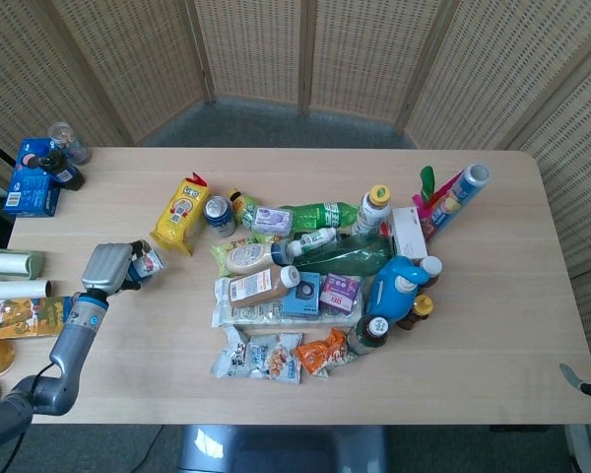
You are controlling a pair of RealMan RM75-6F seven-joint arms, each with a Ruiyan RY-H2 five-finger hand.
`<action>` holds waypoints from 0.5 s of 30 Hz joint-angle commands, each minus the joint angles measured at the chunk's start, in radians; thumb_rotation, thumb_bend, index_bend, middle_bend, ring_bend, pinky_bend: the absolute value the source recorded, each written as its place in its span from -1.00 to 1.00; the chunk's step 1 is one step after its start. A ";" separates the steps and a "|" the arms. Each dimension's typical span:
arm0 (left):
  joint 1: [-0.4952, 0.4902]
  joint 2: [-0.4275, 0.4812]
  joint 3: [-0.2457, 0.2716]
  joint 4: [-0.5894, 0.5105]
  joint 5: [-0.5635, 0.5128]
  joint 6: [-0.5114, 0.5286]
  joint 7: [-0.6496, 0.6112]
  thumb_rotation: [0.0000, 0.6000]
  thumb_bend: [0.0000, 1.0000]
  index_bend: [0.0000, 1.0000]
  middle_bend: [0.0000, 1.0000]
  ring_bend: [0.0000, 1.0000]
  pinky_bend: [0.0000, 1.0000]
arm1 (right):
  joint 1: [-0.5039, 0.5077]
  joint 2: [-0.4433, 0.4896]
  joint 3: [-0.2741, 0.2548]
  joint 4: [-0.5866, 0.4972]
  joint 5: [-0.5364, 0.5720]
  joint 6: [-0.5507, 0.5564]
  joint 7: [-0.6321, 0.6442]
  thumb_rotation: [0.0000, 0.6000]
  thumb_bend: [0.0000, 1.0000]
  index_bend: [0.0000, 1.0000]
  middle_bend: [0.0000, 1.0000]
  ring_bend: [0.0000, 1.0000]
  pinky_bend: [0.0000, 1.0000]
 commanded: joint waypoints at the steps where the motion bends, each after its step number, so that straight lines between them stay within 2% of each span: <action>1: 0.058 0.188 -0.058 -0.279 -0.018 0.098 -0.039 1.00 -0.36 0.42 0.37 0.82 0.38 | 0.005 -0.012 -0.003 0.016 -0.009 -0.010 0.018 0.64 -0.93 -1.00 -1.00 -1.00 -1.00; 9: 0.131 0.464 -0.116 -0.670 -0.062 0.179 -0.025 1.00 -0.37 0.38 0.28 0.77 0.33 | 0.031 -0.056 -0.007 0.066 -0.030 -0.052 0.061 0.64 -0.93 -1.00 -1.00 -1.00 -1.00; 15: 0.188 0.601 -0.155 -0.833 -0.077 0.223 -0.148 1.00 -0.39 0.37 0.26 0.76 0.32 | 0.049 -0.072 -0.003 0.075 -0.035 -0.072 0.057 0.64 -0.93 -1.00 -1.00 -1.00 -1.00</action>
